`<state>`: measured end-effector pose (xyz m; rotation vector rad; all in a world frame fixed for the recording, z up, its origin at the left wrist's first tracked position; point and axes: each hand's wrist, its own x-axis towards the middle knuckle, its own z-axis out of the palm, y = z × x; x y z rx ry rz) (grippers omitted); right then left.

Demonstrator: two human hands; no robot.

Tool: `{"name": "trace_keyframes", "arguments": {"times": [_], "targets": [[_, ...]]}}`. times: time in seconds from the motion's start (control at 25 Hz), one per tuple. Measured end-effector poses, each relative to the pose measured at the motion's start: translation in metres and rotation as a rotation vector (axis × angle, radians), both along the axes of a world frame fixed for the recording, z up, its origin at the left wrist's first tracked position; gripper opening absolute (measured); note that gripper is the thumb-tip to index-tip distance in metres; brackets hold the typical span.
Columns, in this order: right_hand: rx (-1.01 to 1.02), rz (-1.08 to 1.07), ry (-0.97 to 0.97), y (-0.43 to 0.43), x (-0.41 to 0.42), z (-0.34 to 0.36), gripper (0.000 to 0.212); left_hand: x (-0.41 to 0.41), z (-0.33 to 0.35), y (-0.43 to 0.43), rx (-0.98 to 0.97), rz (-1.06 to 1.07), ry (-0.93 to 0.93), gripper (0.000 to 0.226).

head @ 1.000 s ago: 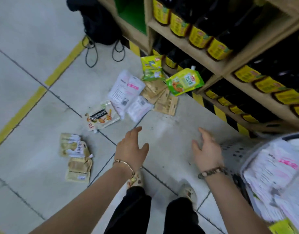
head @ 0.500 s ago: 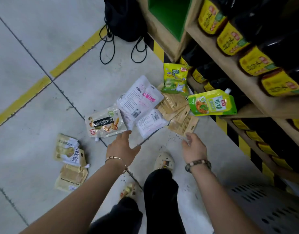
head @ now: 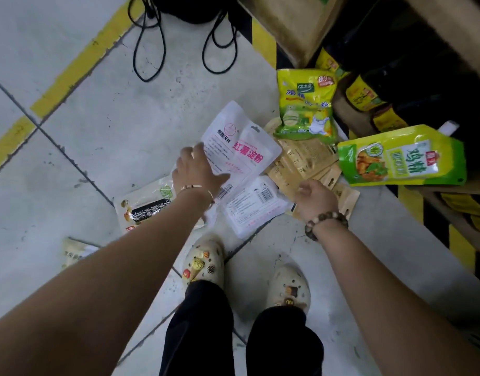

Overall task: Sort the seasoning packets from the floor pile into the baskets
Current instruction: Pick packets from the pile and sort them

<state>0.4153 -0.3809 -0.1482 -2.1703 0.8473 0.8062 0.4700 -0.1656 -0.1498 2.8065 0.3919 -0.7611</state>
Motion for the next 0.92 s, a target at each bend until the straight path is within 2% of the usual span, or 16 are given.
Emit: {"name": "trace_keyframes", "arguments": {"times": [0.16,0.24,0.32,0.4,0.48,0.52,0.72,0.84,0.92], "targets": [[0.006,-0.01,0.022,0.007,0.007,-0.036,0.034,0.031,-0.034,0.009,0.098,-0.111,0.032,0.097],[0.001,-0.003,0.029,0.008,0.005,-0.045,0.033,0.033,-0.046,0.007,0.076,-0.026,0.078,0.089],[0.007,0.018,0.033,0.012,0.003,-0.05,0.033,0.028,-0.055,0.008,-0.004,0.118,0.148,0.07],[0.012,0.033,0.045,0.016,0.004,-0.051,0.034,0.02,-0.057,0.012,-0.123,0.216,0.228,0.039],[0.02,0.045,0.063,0.021,0.006,-0.049,0.035,0.008,-0.053,0.02,-0.219,0.293,0.204,0.013],[0.029,0.054,0.07,0.023,0.006,-0.048,0.035,0.001,-0.048,0.025,-0.249,0.341,0.182,0.007],[-0.031,0.192,0.084,0.031,0.023,-0.05,0.042,-0.049,-0.021,0.053,-0.406,0.751,0.152,0.01],[-0.115,0.336,0.118,0.043,0.03,-0.06,0.049,-0.069,-0.017,0.062,-0.372,0.809,0.157,0.012],[-0.202,0.469,0.137,0.055,0.028,-0.069,0.064,-0.075,-0.021,0.063,-0.381,0.841,0.152,0.013]]}}
